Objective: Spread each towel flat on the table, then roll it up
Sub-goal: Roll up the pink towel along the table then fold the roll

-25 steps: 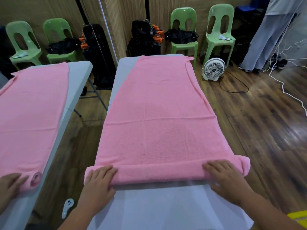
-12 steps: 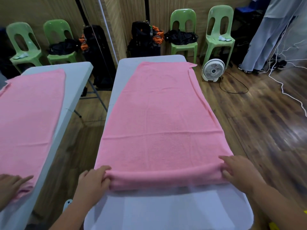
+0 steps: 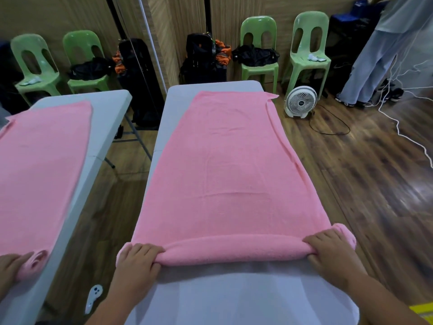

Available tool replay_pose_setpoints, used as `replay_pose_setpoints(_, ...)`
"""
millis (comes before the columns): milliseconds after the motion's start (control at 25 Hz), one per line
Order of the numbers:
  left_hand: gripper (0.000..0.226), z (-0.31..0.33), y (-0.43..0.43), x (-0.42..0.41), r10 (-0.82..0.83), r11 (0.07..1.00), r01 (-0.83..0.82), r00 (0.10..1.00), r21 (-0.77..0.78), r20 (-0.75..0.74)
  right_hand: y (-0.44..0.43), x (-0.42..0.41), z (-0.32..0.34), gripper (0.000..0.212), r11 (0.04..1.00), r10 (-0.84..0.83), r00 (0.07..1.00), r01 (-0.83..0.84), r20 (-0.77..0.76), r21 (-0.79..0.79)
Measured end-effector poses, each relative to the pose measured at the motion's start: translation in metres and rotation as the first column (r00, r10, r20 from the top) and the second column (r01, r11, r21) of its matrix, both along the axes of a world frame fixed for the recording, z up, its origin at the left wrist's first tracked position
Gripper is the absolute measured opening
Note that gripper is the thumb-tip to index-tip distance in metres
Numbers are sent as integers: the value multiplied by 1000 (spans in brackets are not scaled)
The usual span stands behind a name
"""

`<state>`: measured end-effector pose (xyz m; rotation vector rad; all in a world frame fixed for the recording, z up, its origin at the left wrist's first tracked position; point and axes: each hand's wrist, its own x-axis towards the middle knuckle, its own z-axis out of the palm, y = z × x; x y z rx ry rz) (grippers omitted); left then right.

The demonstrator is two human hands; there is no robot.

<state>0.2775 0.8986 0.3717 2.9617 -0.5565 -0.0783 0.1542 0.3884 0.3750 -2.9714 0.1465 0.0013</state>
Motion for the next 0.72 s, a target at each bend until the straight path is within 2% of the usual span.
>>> replay_pose_setpoints(80,26,9,4,-6,-41,999,41,998,5,-42,-8,0,13,22,998,52,986,-56,-157,-24)
replay_pose_setpoints(120,25,13,4,-3,-69,998,70,996,6,-60,-14,6,16,24,997,57,971,-68,-234,-40)
replay_pose_setpoints(200,24,17,0,13,-91,996,91,992,3,-85,-21,24,20,33,997,43,961,-60,-273,-56)
replay_pose_setpoints(280,28,18,-10,34,-11,1000,12,997,21,-71,-19,43,22,34,998,-13,977,1,-213,-58)
replay_pose_setpoints(320,30,17,-14,40,33,999,-32,999,33,-10,-16,47,21,32,997,-26,989,16,-142,-69)
replay_pose_setpoints(360,31,15,-17,41,55,998,-57,997,35,56,-10,49,20,31,998,-2,999,-1,-52,-67)
replay_pose_setpoints(440,30,5,-20,26,-17,1000,17,993,-1,114,3,36,15,34,991,126,988,-122,91,-49)
replay_pose_setpoints(520,47,-3,-17,7,-144,989,142,988,42,56,10,19,4,53,976,201,977,-194,64,-101)
replay_pose_setpoints(600,62,-5,-13,6,-132,985,132,991,111,-3,8,14,-6,68,984,109,993,-116,-54,-137)
replay_pose_setpoints(640,58,-6,-12,11,-94,990,94,996,110,2,4,16,-12,65,987,59,997,-65,-43,-147)
replay_pose_setpoints(720,42,-2,-14,17,-34,997,32,999,68,24,1,24,-16,44,994,30,999,-26,44,-102)
